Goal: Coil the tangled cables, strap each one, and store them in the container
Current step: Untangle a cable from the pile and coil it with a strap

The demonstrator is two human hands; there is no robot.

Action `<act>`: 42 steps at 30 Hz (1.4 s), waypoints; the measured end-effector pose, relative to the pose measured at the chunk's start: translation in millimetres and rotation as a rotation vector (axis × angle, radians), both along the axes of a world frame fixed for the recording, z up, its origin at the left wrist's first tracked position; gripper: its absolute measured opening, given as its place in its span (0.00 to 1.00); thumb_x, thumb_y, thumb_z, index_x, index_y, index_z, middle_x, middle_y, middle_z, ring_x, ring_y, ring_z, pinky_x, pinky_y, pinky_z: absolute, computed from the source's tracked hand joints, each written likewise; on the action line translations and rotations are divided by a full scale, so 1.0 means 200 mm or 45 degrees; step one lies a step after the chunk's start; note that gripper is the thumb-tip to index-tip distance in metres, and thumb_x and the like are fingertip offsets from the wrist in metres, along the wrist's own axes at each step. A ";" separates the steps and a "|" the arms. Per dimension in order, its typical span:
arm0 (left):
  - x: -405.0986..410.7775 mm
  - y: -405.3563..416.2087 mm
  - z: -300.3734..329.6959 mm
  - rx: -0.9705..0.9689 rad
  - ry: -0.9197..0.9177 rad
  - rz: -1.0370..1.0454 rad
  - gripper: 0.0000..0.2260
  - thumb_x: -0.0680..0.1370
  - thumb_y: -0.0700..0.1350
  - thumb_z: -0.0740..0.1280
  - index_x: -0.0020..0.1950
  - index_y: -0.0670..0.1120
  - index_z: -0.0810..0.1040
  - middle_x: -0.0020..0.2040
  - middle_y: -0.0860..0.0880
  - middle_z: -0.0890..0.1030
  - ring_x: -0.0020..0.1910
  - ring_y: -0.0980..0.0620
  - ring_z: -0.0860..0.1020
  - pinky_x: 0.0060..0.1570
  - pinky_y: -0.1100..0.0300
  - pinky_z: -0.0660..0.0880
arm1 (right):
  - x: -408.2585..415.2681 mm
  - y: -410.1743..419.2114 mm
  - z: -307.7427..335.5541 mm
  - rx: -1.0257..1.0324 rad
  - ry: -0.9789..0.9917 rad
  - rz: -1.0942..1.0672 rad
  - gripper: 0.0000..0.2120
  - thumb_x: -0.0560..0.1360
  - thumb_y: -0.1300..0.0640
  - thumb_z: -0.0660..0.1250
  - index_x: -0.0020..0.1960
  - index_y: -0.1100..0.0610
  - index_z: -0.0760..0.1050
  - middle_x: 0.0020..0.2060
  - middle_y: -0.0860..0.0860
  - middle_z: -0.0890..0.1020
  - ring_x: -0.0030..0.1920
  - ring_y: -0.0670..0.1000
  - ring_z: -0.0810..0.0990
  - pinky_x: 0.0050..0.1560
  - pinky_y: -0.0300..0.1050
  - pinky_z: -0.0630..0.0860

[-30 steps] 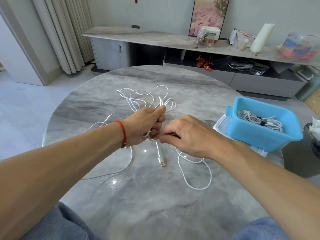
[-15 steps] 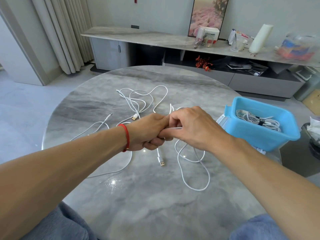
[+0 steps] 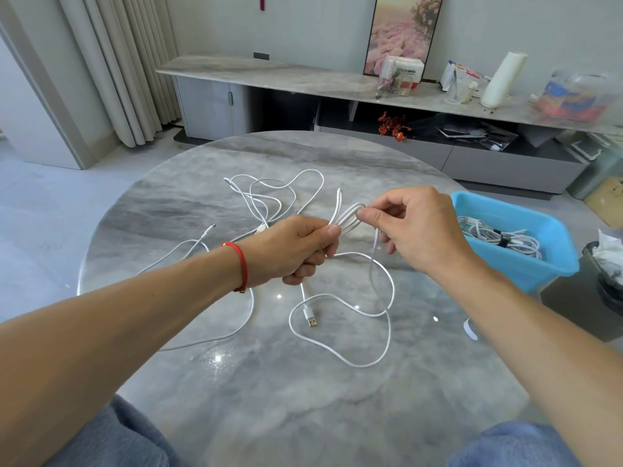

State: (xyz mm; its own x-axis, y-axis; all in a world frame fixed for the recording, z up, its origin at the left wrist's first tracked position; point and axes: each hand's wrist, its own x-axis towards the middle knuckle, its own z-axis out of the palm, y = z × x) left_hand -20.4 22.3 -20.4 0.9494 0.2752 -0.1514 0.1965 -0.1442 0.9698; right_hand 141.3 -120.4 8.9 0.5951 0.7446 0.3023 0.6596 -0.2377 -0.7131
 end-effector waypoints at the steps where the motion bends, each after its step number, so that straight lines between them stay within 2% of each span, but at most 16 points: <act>1: 0.00 0.00 0.00 0.031 -0.027 0.017 0.17 0.85 0.54 0.58 0.42 0.45 0.72 0.31 0.49 0.62 0.26 0.52 0.61 0.25 0.63 0.58 | -0.01 0.01 0.00 0.046 0.103 0.003 0.07 0.74 0.51 0.78 0.41 0.52 0.85 0.27 0.49 0.83 0.24 0.47 0.81 0.29 0.37 0.77; 4: 0.00 -0.01 0.00 0.250 -0.049 0.088 0.19 0.84 0.55 0.58 0.43 0.43 0.73 0.27 0.47 0.68 0.24 0.49 0.63 0.25 0.62 0.62 | -0.05 0.03 0.01 0.197 0.401 0.048 0.03 0.75 0.59 0.77 0.45 0.58 0.84 0.30 0.54 0.84 0.30 0.53 0.85 0.35 0.45 0.83; 6: 0.00 -0.01 -0.02 0.321 -0.053 0.115 0.19 0.85 0.56 0.57 0.48 0.42 0.75 0.24 0.53 0.72 0.23 0.49 0.64 0.25 0.61 0.62 | -0.05 0.03 0.01 0.275 0.529 0.074 0.03 0.76 0.63 0.76 0.47 0.60 0.83 0.31 0.53 0.84 0.32 0.53 0.86 0.36 0.44 0.83; 10: 0.02 -0.05 -0.03 0.012 -0.120 0.076 0.19 0.86 0.53 0.55 0.49 0.37 0.69 0.50 0.49 0.86 0.23 0.52 0.63 0.22 0.64 0.60 | -0.05 0.04 0.01 0.339 0.570 0.107 0.02 0.77 0.64 0.75 0.47 0.60 0.83 0.33 0.53 0.84 0.33 0.54 0.86 0.39 0.44 0.84; 13: 0.04 -0.07 -0.04 -0.139 -0.115 0.084 0.16 0.86 0.53 0.54 0.48 0.42 0.70 0.44 0.44 0.83 0.23 0.53 0.63 0.23 0.65 0.60 | -0.04 0.04 0.01 0.366 0.486 0.094 0.02 0.77 0.63 0.74 0.46 0.58 0.84 0.33 0.53 0.84 0.33 0.54 0.85 0.39 0.47 0.84; 17: 0.07 -0.11 -0.02 -0.158 -0.101 0.124 0.15 0.85 0.55 0.55 0.44 0.48 0.69 0.32 0.49 0.72 0.25 0.52 0.62 0.24 0.65 0.58 | -0.02 0.03 0.02 0.364 0.308 0.039 0.02 0.77 0.62 0.75 0.46 0.57 0.84 0.35 0.51 0.84 0.33 0.50 0.83 0.36 0.49 0.84; 21: 0.08 -0.14 -0.01 -0.024 -0.084 0.088 0.17 0.84 0.56 0.57 0.51 0.44 0.75 0.31 0.50 0.67 0.28 0.51 0.65 0.24 0.65 0.59 | -0.01 0.03 0.01 0.349 0.159 0.021 0.01 0.76 0.62 0.75 0.46 0.57 0.84 0.35 0.48 0.84 0.33 0.48 0.83 0.36 0.46 0.84; 23: 0.08 -0.13 0.00 -0.005 -0.072 0.037 0.16 0.85 0.55 0.57 0.49 0.44 0.74 0.31 0.51 0.66 0.28 0.52 0.64 0.25 0.65 0.59 | -0.01 0.03 0.00 0.335 0.103 0.005 0.01 0.76 0.61 0.76 0.46 0.57 0.85 0.35 0.47 0.84 0.34 0.48 0.83 0.37 0.46 0.84; 26: 0.08 -0.13 0.00 -0.066 -0.119 0.053 0.15 0.85 0.53 0.56 0.45 0.45 0.70 0.29 0.53 0.65 0.27 0.52 0.65 0.24 0.64 0.61 | -0.02 0.03 -0.01 0.323 0.104 -0.058 0.06 0.77 0.56 0.76 0.50 0.57 0.81 0.39 0.48 0.84 0.37 0.48 0.83 0.35 0.44 0.83; 29: 0.09 -0.11 -0.01 -0.198 -0.192 0.260 0.14 0.86 0.50 0.55 0.45 0.44 0.69 0.27 0.53 0.65 0.28 0.50 0.72 0.27 0.61 0.70 | -0.08 0.05 -0.02 0.155 0.369 -0.179 0.14 0.80 0.50 0.70 0.58 0.56 0.70 0.45 0.52 0.81 0.35 0.51 0.85 0.37 0.49 0.84; 31: 0.09 -0.08 -0.02 -0.349 -0.218 0.401 0.14 0.86 0.50 0.56 0.45 0.44 0.68 0.28 0.51 0.65 0.28 0.49 0.72 0.30 0.58 0.73 | -0.13 0.07 -0.03 -0.071 0.748 -0.053 0.13 0.84 0.48 0.64 0.57 0.59 0.70 0.45 0.58 0.83 0.34 0.55 0.85 0.42 0.58 0.86; 33: 0.08 -0.05 -0.01 -0.460 -0.246 0.520 0.14 0.86 0.50 0.55 0.44 0.45 0.68 0.29 0.49 0.64 0.26 0.50 0.71 0.32 0.58 0.71 | -0.18 0.04 -0.05 -0.412 1.024 0.261 0.19 0.85 0.43 0.58 0.55 0.60 0.74 0.44 0.60 0.86 0.38 0.58 0.86 0.45 0.56 0.83; 35: 0.07 -0.02 0.00 -0.581 -0.284 0.591 0.14 0.86 0.50 0.55 0.43 0.45 0.68 0.29 0.49 0.64 0.26 0.51 0.69 0.29 0.61 0.70 | -0.22 0.02 -0.08 -0.640 1.064 0.579 0.21 0.86 0.43 0.56 0.56 0.60 0.76 0.46 0.61 0.87 0.48 0.60 0.86 0.53 0.57 0.81; 37: 0.06 0.00 0.01 -0.698 -0.303 0.624 0.14 0.86 0.51 0.55 0.44 0.46 0.68 0.29 0.49 0.63 0.26 0.53 0.67 0.27 0.63 0.69 | -0.25 0.02 -0.10 -0.611 1.138 0.748 0.17 0.87 0.48 0.56 0.54 0.59 0.77 0.43 0.61 0.86 0.51 0.62 0.84 0.62 0.62 0.78; 39: 0.05 0.01 0.03 -0.787 -0.316 0.636 0.14 0.86 0.52 0.56 0.43 0.46 0.68 0.30 0.50 0.62 0.25 0.54 0.64 0.25 0.64 0.66 | -0.27 0.04 -0.08 -0.530 1.213 0.801 0.15 0.87 0.49 0.56 0.51 0.58 0.76 0.35 0.58 0.80 0.45 0.62 0.85 0.58 0.61 0.79; 42: 0.05 0.02 0.07 -0.924 -0.330 0.577 0.16 0.85 0.53 0.56 0.42 0.47 0.68 0.29 0.52 0.58 0.23 0.55 0.57 0.23 0.64 0.58 | -0.27 0.05 -0.08 -0.595 0.938 0.765 0.19 0.86 0.46 0.58 0.51 0.60 0.79 0.30 0.52 0.68 0.30 0.54 0.76 0.42 0.50 0.80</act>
